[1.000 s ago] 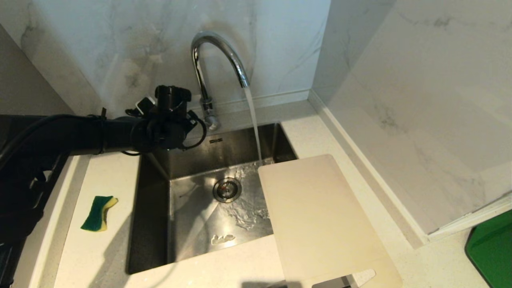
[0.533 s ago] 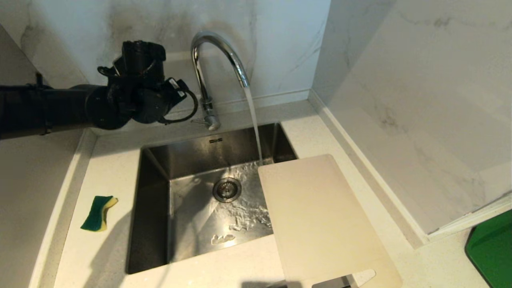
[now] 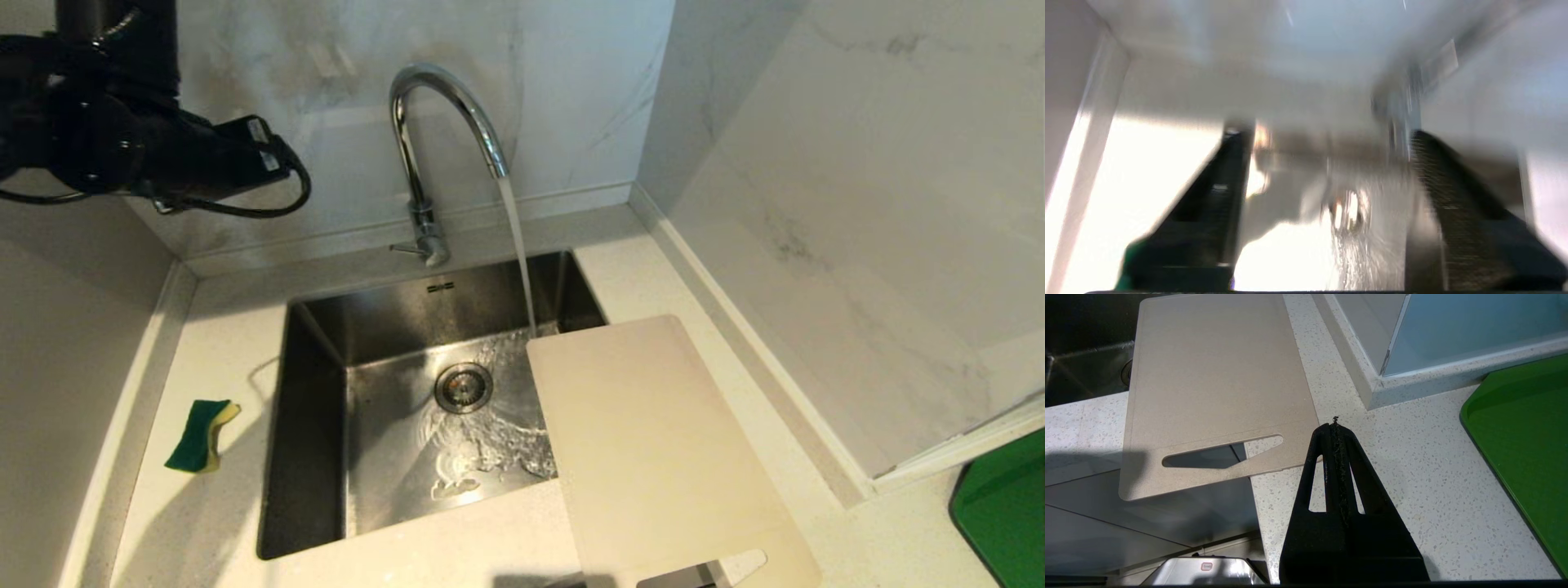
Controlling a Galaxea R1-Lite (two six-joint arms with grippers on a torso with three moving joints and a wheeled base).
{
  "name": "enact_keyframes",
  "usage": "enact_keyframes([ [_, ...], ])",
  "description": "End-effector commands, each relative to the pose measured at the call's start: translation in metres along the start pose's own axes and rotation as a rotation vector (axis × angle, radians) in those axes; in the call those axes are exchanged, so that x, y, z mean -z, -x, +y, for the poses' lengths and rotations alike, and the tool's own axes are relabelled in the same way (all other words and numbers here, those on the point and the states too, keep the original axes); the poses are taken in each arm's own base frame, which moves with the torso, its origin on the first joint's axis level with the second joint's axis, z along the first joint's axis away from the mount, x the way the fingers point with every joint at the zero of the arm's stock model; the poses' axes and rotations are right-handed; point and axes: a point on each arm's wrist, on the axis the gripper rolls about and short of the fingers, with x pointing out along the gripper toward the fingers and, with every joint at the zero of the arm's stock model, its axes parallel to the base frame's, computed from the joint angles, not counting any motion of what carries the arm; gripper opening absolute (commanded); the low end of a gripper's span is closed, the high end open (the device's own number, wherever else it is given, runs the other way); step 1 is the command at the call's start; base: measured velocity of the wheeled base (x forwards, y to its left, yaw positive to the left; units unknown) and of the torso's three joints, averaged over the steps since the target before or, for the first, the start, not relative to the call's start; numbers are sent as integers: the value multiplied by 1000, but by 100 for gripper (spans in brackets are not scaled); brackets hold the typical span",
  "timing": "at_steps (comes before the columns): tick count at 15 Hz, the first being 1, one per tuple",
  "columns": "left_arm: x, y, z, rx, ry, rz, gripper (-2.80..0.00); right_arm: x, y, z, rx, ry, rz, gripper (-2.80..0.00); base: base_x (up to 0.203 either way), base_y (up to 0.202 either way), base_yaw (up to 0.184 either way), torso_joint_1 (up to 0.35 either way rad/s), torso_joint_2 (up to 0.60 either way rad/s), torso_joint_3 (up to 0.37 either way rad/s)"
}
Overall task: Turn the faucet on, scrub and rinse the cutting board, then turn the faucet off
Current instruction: Pick up the cleaning cloth
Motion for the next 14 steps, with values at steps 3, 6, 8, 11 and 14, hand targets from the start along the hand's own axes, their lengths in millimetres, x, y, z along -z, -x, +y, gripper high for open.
enact_keyframes([
  [3,0,74,47,132,-76,287,-280,0,0,0,-1,-1,-1,-280,0,0,0,0,0,0],
  [6,24,85,80,135,-110,474,-280,0,0,0,0,-1,-1,-280,0,0,0,0,0,0],
  [8,43,77,105,46,-105,562,-280,0,0,0,0,-1,-1,-280,0,0,0,0,0,0],
  [11,61,65,140,-36,-88,659,-280,0,0,0,-1,-1,-1,-280,0,0,0,0,0,0],
  [14,88,57,155,-84,-97,764,-24,0,0,0,0,-1,-1,-280,0,0,0,0,0,0],
])
